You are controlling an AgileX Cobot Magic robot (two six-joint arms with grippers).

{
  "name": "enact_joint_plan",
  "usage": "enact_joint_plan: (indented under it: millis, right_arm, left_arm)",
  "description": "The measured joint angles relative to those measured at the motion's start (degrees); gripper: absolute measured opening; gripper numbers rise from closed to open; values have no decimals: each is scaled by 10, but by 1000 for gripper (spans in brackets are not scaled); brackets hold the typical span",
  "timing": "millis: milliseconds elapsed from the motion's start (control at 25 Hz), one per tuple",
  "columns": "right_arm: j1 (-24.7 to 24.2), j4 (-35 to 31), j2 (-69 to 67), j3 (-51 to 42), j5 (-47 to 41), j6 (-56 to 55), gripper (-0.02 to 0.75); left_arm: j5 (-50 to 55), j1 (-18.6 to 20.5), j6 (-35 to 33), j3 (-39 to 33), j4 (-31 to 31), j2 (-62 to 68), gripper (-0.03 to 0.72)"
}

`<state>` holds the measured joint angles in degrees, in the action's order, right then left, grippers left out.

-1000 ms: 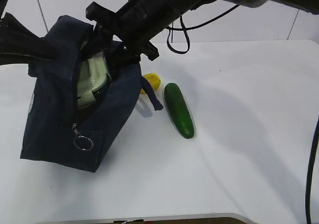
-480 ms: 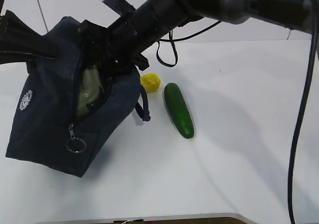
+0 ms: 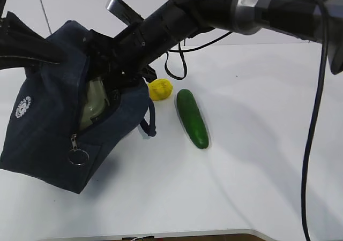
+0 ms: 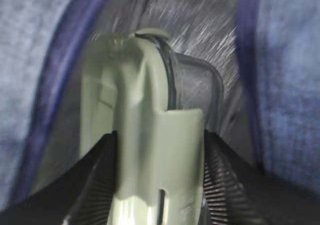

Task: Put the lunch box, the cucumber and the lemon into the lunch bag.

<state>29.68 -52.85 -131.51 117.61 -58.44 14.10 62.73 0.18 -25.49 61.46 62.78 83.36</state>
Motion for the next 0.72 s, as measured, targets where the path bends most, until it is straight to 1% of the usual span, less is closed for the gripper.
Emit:
enact_joint_plan:
  millis: [200,320,480,720]
  right_arm:
    - [0,-3,-1,0,-4,11,400]
    - [0,-3,-1,0,-9,12,403]
    - [0,-2,-1,0,-23,16,403]
    - [0,1,-1,0,-36,38,421]
  left_arm:
    - [-12,0,-10,0,-6,0,1]
    - [-17,0,-13,0,-27,0,1]
    - [-23,0,-14,0,-71,0,0]
    - [-29,0,-14,0,-85,0,0]
